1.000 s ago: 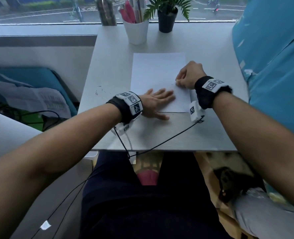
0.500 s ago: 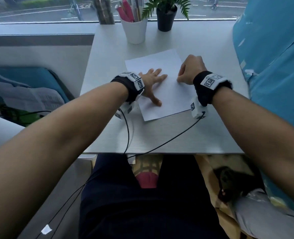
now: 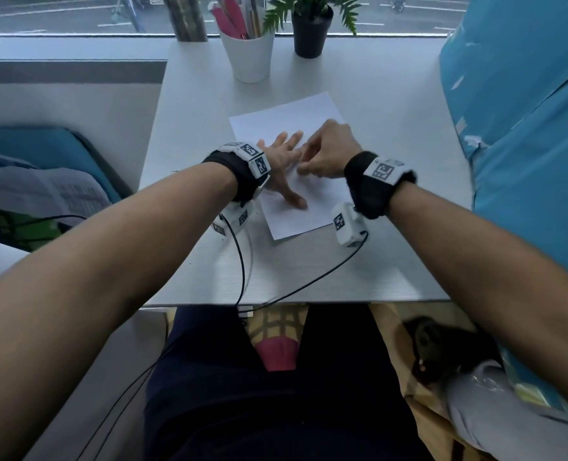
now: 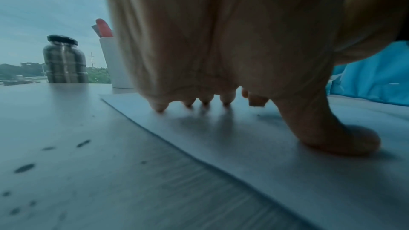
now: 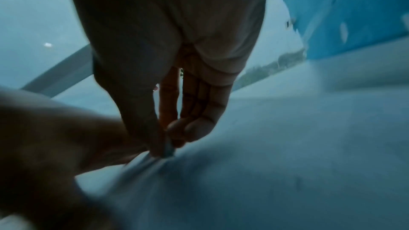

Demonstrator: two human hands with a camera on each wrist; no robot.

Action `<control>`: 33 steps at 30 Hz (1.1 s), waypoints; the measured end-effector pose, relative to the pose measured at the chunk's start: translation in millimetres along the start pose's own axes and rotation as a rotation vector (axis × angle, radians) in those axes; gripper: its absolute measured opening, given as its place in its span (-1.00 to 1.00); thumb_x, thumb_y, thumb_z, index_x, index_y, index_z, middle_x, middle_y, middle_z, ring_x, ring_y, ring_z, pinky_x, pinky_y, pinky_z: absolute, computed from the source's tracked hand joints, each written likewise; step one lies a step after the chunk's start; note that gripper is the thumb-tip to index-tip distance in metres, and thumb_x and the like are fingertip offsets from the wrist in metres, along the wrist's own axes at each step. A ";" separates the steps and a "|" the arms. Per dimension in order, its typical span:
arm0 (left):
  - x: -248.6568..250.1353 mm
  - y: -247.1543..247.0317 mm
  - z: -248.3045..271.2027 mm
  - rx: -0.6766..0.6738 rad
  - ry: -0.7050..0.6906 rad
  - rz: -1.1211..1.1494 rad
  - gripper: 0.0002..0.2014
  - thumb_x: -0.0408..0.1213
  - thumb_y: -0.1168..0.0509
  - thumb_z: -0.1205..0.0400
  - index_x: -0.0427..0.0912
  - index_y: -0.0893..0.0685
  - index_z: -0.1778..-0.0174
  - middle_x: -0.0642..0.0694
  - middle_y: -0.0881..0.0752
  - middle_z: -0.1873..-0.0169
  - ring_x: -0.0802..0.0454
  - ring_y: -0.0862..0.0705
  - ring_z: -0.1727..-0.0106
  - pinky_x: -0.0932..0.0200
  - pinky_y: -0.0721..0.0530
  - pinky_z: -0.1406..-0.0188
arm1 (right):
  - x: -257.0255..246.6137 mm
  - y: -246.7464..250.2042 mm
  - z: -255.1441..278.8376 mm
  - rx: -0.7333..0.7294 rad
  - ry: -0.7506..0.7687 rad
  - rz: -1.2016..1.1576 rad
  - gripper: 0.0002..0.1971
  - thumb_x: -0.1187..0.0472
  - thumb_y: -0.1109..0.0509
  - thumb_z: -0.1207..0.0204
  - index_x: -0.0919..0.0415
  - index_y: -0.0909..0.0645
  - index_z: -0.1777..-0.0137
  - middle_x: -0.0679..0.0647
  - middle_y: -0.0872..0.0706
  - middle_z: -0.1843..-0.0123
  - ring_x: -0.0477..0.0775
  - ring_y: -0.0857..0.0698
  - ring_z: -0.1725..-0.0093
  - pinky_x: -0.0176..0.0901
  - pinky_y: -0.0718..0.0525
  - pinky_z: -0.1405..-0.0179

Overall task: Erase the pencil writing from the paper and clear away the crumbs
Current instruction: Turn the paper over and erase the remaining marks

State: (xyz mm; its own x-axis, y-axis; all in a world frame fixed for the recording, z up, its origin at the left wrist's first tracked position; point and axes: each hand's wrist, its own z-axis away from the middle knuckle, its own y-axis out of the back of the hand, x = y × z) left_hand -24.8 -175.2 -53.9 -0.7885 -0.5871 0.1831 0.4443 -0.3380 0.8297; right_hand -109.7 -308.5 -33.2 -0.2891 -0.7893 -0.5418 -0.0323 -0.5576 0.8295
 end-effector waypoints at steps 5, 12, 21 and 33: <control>-2.3 -1.0 1.7 0.006 -0.022 -0.001 0.35 0.38 -0.51 -0.25 0.13 0.30 -0.71 0.03 0.37 -0.69 -0.06 0.35 -0.70 -0.37 0.24 -0.63 | 27.6 21.8 -3.9 0.071 -0.047 0.036 -0.90 0.21 -0.62 -0.29 0.19 -0.83 0.20 0.02 -0.76 0.36 -0.12 -0.69 0.37 -0.34 -0.70 0.19; -11.5 26.5 16.9 -0.106 -0.106 -0.167 0.24 0.00 -0.63 -0.35 0.14 0.17 -0.73 0.08 0.25 -0.72 0.06 0.28 -0.71 -0.27 0.28 -0.64 | 51.0 40.4 -19.2 -0.083 0.134 0.170 -0.95 0.18 -0.44 -0.53 0.10 -0.67 0.06 0.05 -0.74 -0.20 0.11 -0.64 -0.27 -0.10 -0.54 -0.34; 79.2 -41.1 36.1 0.004 -0.317 -0.104 -0.16 0.26 0.00 -0.71 -0.13 0.21 -0.74 -0.08 0.25 -0.72 -0.02 0.25 -0.72 -0.19 0.25 -0.66 | 52.1 24.3 -15.5 -0.115 0.177 0.297 -0.98 0.23 -0.33 -0.51 0.11 -0.58 0.09 0.16 -0.72 0.05 0.23 -0.59 0.01 0.04 -0.65 -0.02; 68.8 -41.7 48.2 0.097 -0.179 -0.120 -0.10 0.36 0.04 -0.67 -0.14 0.21 -0.74 -0.08 0.25 -0.72 -0.04 0.26 -0.72 -0.20 0.27 -0.67 | 46.7 24.4 -5.0 -0.098 0.181 0.263 -0.94 0.31 -0.27 -0.50 0.15 -0.55 0.14 0.13 -0.73 0.11 0.24 -0.62 0.06 0.04 -0.67 0.04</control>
State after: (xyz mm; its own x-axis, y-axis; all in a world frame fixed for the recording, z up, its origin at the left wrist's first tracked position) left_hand -118.1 -166.0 -50.5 -0.9000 -0.4041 0.1635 0.3065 -0.3199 0.8965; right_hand -119.2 -360.2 -38.9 -0.1006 -0.9373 -0.3338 0.1154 -0.3442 0.9318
